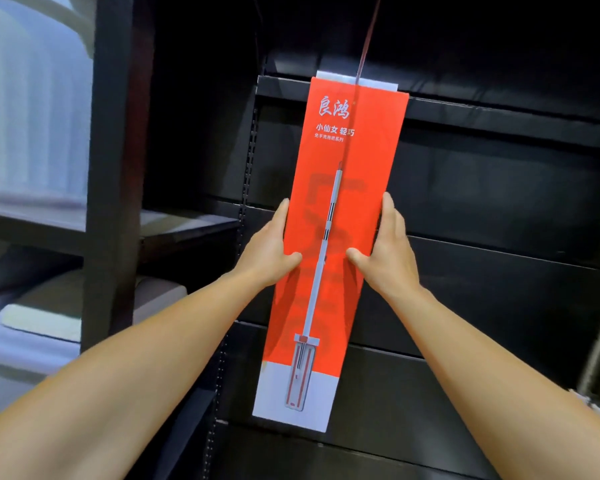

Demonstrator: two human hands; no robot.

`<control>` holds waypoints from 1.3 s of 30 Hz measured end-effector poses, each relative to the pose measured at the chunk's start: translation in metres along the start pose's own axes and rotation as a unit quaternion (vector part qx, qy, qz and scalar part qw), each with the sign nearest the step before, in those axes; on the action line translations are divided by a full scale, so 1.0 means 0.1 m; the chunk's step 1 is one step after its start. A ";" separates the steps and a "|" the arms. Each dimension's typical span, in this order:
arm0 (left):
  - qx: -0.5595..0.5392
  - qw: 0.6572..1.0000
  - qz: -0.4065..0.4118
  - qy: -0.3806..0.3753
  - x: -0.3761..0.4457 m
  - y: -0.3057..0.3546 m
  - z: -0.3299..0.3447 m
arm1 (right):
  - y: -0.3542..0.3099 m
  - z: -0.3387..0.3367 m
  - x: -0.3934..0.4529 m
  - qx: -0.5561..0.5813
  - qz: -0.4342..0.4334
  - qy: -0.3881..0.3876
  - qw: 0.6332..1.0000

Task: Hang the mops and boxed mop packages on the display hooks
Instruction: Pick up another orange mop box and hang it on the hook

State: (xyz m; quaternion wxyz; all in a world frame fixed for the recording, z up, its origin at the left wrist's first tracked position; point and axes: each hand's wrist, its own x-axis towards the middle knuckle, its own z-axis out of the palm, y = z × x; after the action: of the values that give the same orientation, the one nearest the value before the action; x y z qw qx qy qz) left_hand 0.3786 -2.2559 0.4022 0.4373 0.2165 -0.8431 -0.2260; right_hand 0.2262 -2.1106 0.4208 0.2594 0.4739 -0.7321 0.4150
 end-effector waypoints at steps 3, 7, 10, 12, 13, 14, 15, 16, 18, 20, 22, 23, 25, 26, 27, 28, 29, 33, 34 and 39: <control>0.058 0.998 0.008 0.001 -0.24 0.03 -0.08 | -0.10 -0.08 -0.24 -0.097 0.001 -0.017 0.995; 0.094 0.993 0.072 0.008 -0.58 0.07 -0.24 | -0.33 -0.21 -0.62 -0.153 0.004 -0.027 0.988; 0.147 0.986 0.076 -0.016 -0.90 0.13 -0.37 | -0.53 -0.34 -0.99 -0.192 -0.006 -0.044 0.980; 0.167 0.981 0.095 -0.021 -1.13 0.19 -0.45 | -0.66 -0.43 -1.23 -0.219 -0.009 -0.052 0.974; 0.175 0.978 0.109 -0.026 -1.27 0.21 -0.49 | -0.73 -0.49 -1.38 -0.231 -0.005 -0.056 0.971; 0.184 0.975 0.119 -0.034 -1.40 0.23 -0.53 | -0.79 -0.54 -1.52 -0.240 -0.002 -0.062 0.969; 0.192 0.972 0.125 -0.044 -1.52 0.24 -0.55 | -0.83 -0.59 -1.67 -0.251 0.001 -0.069 0.966; 0.199 0.969 0.131 -0.057 -1.67 0.26 -0.58 | -0.89 -0.65 -1.85 -0.263 0.007 -0.079 0.962; 0.208 0.964 0.145 -0.077 -1.96 0.31 -0.61 | -0.96 -0.78 -2.20 -0.288 0.017 -0.101 0.952; 0.207 0.960 0.160 -0.097 -2.24 0.37 -0.62 | -1.01 -0.93 -2.53 -0.313 0.028 -0.119 0.942; 0.199 0.956 0.179 -0.123 -2.53 0.44 -0.59 | -1.05 -1.10 -2.85 -0.334 0.041 -0.134 0.932; 0.195 0.953 0.190 -0.134 -2.68 0.48 -0.57 | -1.07 -1.19 -3.02 -0.342 0.048 -0.141 0.928; 0.186 0.948 0.209 -0.152 -2.97 0.56 -0.49 | -1.08 -1.38 -3.36 -0.349 0.064 -0.148 0.923; 0.179 0.947 0.212 -0.162 -3.13 0.61 -0.44 | -1.09 -1.49 -3.53 -0.350 0.074 -0.151 0.921; 0.172 0.946 0.215 -0.173 -3.29 0.66 -0.39 | -1.09 -1.59 -3.71 -0.352 0.085 -0.156 0.919; 0.167 0.943 0.220 -0.183 -3.45 0.74 -0.34 | -1.07 -1.70 -3.89 -0.358 0.094 -0.161 0.915; 0.164 0.940 0.226 -0.195 -3.63 0.84 -0.29 | -1.06 -1.83 -4.08 -0.366 0.100 -0.168 0.910; 0.142 0.923 0.256 -0.250 -4.48 1.27 -0.06 | -1.00 -2.40 -4.99 -0.385 0.123 -0.194 0.894; 0.133 0.918 0.265 -0.264 -4.71 1.40 0.00 | -1.02 -2.57 -5.25 -0.390 0.134 -0.200 0.889; 0.095 0.882 0.318 -0.334 -5.96 2.20 0.28 | -1.21 -3.59 -6.64 -0.392 0.237 -0.232 0.858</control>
State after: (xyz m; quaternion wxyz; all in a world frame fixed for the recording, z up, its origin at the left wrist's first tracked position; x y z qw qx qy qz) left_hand 0.6306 -1.7385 0.1323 0.1559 -0.1111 -0.9801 -0.0527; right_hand 0.6079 -1.5114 0.1384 0.1404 0.2281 -0.9632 0.0208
